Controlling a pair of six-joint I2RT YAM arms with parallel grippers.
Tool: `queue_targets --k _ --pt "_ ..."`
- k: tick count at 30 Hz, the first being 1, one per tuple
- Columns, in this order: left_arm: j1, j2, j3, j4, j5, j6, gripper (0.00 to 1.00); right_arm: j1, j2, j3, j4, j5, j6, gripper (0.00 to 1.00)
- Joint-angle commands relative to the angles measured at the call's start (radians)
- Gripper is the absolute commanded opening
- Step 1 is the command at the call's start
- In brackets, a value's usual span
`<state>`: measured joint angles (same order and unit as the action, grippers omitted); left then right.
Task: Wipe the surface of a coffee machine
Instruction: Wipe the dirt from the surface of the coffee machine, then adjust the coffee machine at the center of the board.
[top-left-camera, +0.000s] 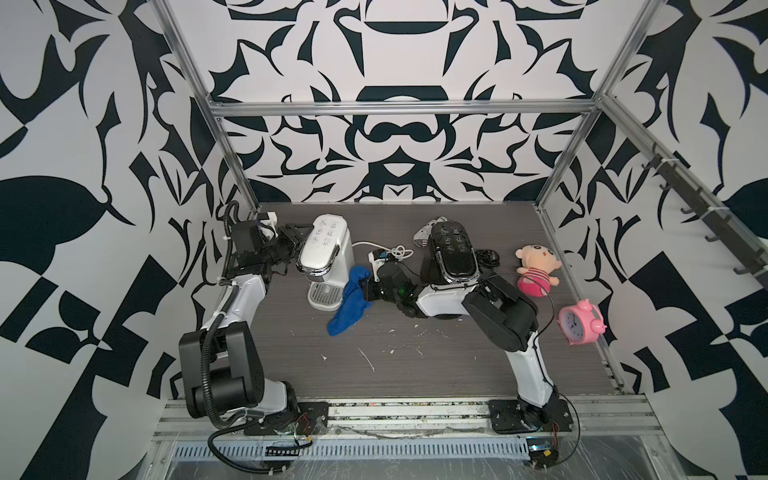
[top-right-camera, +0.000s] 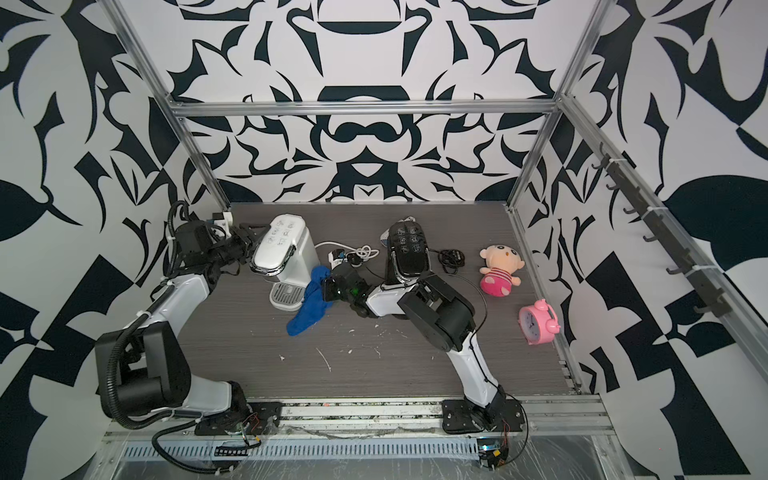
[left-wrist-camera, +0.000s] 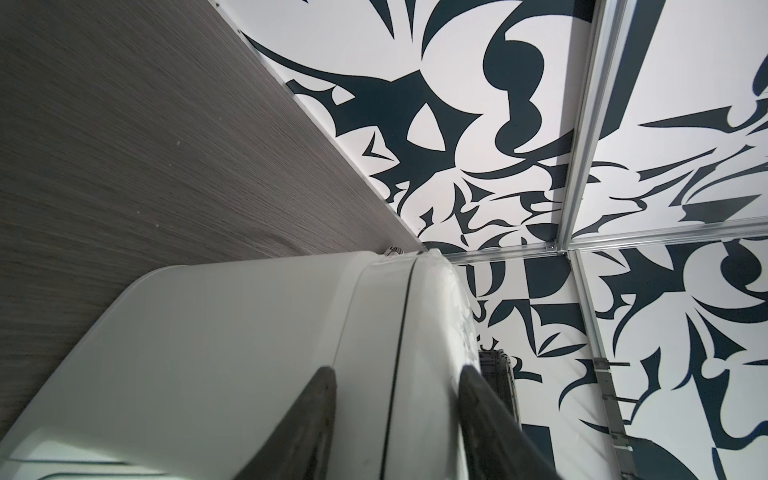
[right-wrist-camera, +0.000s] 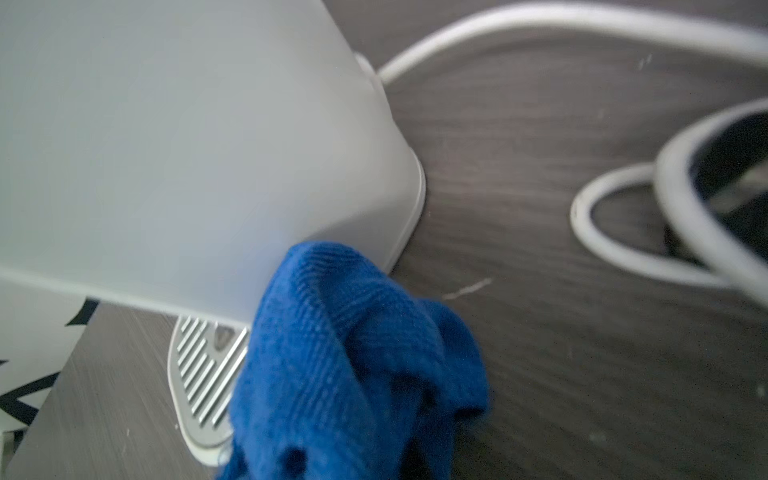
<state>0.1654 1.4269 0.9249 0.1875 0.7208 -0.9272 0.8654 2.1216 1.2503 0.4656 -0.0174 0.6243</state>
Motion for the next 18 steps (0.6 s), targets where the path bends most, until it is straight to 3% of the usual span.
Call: queue_targets --k 1,8,13,18 --pt "-0.035 -0.025 -0.03 -0.118 0.025 0.033 0.5 -0.01 -0.057 0.063 -0.015 0.018 -0.041 0.0" --pt "-0.034 -0.108 -0.057 -0.163 0.017 0.046 0.51 -0.018 -0.22 0.088 -0.247 0.06 -0.113 0.0" --pt "-0.027 -0.207 -0.014 -0.302 -0.09 0.143 0.57 -0.017 -0.338 0.146 -0.46 0.077 -0.178 0.0" --pt "-0.02 -0.284 0.036 -0.382 -0.165 0.185 0.62 -0.001 -0.456 0.163 -0.54 0.084 -0.214 0.0"
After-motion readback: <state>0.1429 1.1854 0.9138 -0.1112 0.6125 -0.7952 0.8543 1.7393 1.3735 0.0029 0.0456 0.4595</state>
